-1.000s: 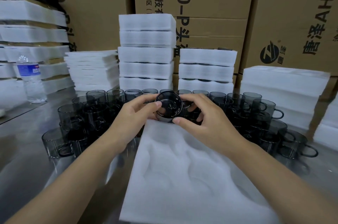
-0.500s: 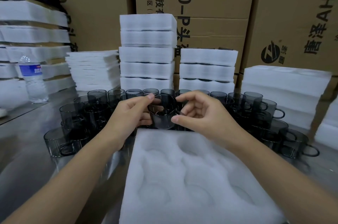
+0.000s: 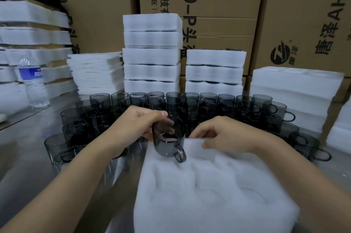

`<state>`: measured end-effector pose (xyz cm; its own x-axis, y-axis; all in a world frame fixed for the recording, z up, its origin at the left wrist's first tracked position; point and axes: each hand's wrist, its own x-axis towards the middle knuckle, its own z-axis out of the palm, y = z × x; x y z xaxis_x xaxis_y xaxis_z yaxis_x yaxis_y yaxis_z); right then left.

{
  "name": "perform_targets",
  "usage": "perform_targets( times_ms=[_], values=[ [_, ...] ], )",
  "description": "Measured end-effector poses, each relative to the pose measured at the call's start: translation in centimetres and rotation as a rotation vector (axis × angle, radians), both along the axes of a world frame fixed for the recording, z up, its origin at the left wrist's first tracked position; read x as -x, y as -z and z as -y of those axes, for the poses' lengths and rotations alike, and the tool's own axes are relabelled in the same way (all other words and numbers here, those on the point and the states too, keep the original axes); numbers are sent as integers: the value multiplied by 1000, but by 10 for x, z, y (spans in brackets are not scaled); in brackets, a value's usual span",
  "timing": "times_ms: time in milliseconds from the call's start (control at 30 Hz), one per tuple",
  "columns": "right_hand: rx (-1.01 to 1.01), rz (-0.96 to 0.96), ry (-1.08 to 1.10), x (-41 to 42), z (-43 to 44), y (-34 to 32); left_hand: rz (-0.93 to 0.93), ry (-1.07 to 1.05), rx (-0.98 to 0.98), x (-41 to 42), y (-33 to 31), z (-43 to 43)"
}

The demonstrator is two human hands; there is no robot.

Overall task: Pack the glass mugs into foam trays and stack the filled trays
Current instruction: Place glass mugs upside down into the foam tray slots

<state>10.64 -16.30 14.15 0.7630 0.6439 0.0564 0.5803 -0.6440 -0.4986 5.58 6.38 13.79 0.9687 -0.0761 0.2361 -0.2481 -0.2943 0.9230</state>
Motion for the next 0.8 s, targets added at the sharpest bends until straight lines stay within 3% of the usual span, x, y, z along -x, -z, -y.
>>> perform_targets(
  times_ms=[167, 800],
  values=[
    [-24, 29, 26, -2, 2, 4, -18, -19, -88, -2, 4, 1],
    [-160, -62, 41, -4, 1, 17, 140, -278, -38, -2, 12, 20]
  ],
)
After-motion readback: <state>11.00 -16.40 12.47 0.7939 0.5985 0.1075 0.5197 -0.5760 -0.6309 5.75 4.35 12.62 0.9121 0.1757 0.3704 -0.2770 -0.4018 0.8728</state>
